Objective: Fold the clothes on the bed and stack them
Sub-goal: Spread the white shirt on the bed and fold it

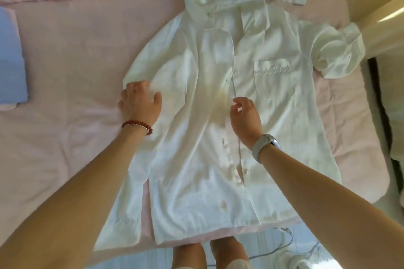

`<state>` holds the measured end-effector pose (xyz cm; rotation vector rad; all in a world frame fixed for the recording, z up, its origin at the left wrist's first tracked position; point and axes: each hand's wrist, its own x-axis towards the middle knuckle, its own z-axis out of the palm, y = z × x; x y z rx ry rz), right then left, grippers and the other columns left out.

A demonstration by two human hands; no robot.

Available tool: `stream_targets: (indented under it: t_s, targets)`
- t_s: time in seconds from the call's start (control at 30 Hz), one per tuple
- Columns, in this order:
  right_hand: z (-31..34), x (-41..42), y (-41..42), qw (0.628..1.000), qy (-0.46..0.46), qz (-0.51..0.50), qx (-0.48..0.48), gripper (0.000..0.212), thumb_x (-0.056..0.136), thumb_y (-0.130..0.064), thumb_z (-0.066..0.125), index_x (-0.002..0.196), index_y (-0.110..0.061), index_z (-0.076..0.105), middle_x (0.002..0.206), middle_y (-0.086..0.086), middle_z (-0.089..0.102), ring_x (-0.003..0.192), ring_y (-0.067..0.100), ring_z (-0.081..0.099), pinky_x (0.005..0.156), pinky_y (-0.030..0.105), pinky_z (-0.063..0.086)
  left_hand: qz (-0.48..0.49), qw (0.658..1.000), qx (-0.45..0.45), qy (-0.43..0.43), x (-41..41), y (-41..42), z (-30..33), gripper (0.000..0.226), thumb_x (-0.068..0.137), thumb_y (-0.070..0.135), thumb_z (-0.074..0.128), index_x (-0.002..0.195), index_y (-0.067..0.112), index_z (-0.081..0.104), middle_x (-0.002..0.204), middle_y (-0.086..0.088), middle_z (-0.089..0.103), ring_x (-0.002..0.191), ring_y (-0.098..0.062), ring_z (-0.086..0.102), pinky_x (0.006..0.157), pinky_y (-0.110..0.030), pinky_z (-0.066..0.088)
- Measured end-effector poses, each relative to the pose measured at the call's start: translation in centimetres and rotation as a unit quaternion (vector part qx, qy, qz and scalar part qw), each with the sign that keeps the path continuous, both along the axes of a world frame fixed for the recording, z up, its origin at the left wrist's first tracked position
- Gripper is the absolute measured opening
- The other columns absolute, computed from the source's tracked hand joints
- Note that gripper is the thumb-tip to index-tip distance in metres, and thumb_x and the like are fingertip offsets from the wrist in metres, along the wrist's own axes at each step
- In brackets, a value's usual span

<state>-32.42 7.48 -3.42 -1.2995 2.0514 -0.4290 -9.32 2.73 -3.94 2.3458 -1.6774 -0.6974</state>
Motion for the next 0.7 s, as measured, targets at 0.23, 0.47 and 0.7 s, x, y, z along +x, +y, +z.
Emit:
stream_targets:
  t_s: [0.23,0.47,0.7]
  targets:
    - [-0.9,-0.8,-12.8,0.997,-0.021,-0.065,-0.028,0.053,0.092,-0.034,0.049,0.14,-0.018,0.033,0.076,-0.007,0.057,0.077,0.013,0.057,0.074,0.031,0.043,-0.097,0.994,0.021,0.051,-1.2,-8.4,-1.8,0.035,0.081,0.049,0.06,0.093,0.016,0.06,0.105,-0.005,0.053,0.105,-0.027,0.046,0.084,-0.038,0.041]
    - [-0.9,-0.8,-19.0,0.993,-0.011,-0.088,-0.083,0.014,0.093,-0.025,0.043,0.088,-0.021,0.056,0.066,-0.005,0.065,0.06,0.009,0.058,0.055,0.025,0.046,0.089,0.963,-0.192,0.167,-0.5,-10.3,-1.8,0.018,0.092,0.021,0.046,0.083,0.006,0.049,0.063,-0.005,0.05,0.066,-0.034,0.047,0.058,-0.034,0.027]
    - [-2.2,0.9,-18.6,0.987,-0.138,-0.077,-0.032,0.055,0.094,-0.01,0.041,0.145,-0.02,0.024,0.123,0.0,0.058,0.097,0.025,0.063,0.086,0.044,0.052,0.094,0.99,-0.1,0.045,1.5,-11.9,-2.8,0.037,0.09,0.016,0.05,0.124,0.003,0.046,0.123,-0.017,0.052,0.111,-0.036,0.049,0.084,-0.043,0.04]
